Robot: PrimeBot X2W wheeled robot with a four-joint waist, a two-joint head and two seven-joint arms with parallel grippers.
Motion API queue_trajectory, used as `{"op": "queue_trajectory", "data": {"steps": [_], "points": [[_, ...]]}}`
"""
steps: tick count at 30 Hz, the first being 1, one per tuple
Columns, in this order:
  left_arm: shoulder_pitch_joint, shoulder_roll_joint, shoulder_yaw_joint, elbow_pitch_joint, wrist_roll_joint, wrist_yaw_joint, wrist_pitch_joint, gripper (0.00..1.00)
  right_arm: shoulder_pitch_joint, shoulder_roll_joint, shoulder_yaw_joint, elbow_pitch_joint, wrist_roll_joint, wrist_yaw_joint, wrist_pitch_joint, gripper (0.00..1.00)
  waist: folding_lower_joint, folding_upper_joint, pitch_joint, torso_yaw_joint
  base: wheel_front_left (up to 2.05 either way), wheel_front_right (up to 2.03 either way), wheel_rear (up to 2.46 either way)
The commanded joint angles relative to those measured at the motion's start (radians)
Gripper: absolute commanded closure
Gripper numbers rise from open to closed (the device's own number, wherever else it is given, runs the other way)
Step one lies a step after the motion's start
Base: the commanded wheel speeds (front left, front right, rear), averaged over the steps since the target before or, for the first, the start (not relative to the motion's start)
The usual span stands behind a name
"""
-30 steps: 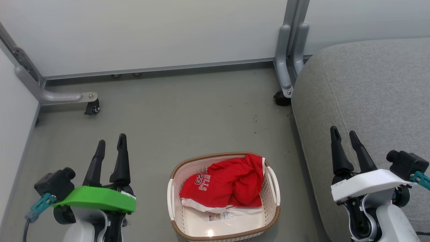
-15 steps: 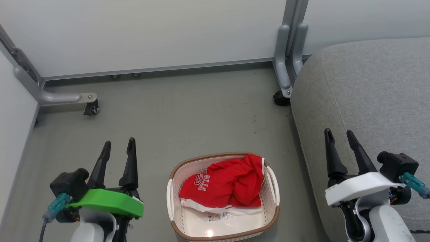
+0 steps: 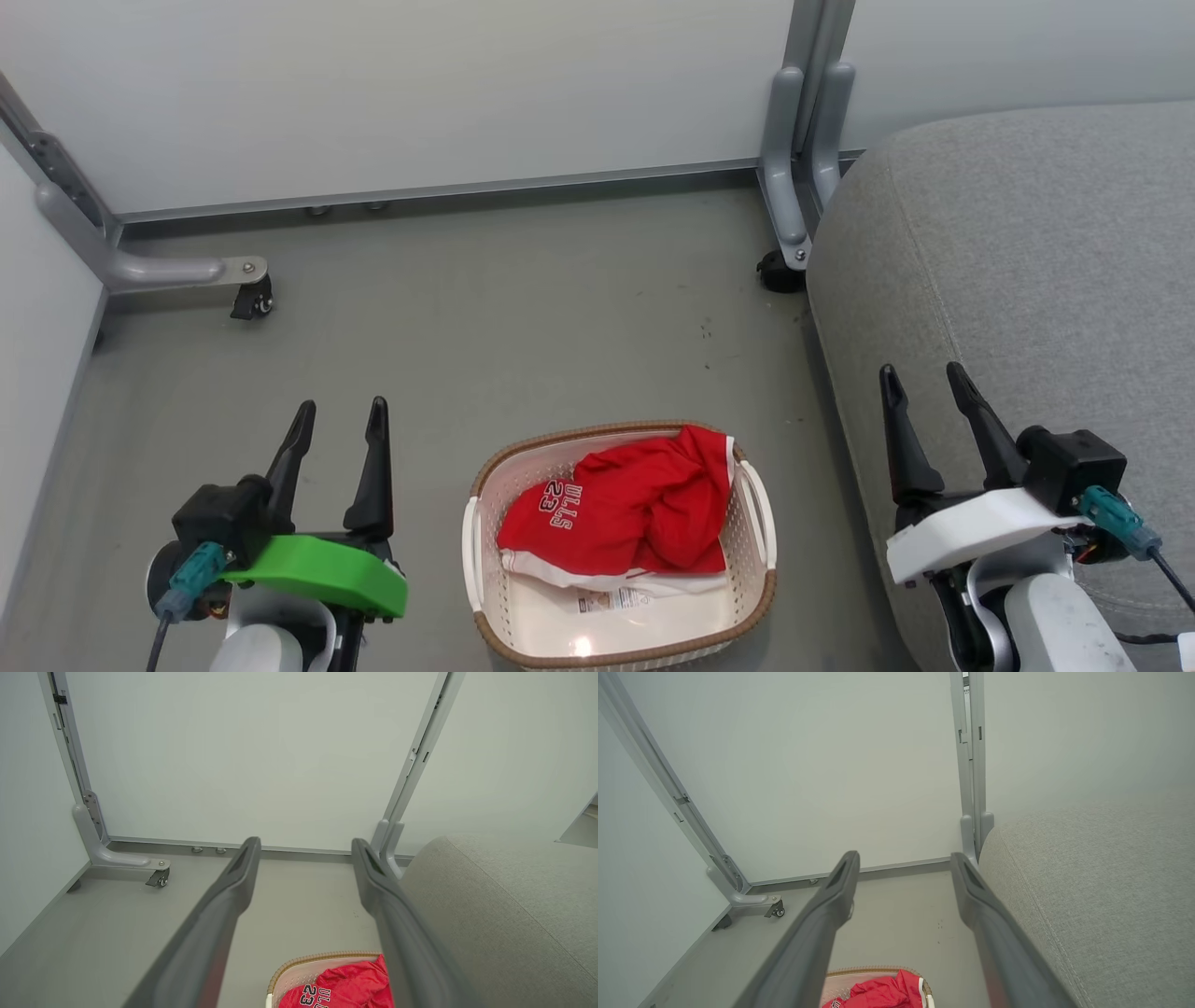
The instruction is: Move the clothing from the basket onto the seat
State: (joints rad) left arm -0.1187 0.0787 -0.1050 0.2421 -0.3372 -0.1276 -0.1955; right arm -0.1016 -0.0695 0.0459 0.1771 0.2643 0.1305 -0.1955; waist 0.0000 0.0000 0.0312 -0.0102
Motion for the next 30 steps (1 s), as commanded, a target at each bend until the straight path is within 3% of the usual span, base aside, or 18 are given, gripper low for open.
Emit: {"op": "queue_trajectory", "data": {"steps": [1,30], "points": [[-0.013,0.004,-0.002,0.001,0.028,-0.004,-0.01,0.0,0.003,0.001,0.004,-0.003,-0.026,0.0,-0.01,0.0,0.0,0.0,0.001,0.0,0.0,0.0,0.0],[-0.013,-0.016,0.02,0.052,0.218,-0.004,-0.064,0.0,0.011,0.012,0.007,0.041,-0.177,0.0,-0.065,0.0,0.0,0.0,0.008,-0.004,0.0,0.0,0.0]]}}
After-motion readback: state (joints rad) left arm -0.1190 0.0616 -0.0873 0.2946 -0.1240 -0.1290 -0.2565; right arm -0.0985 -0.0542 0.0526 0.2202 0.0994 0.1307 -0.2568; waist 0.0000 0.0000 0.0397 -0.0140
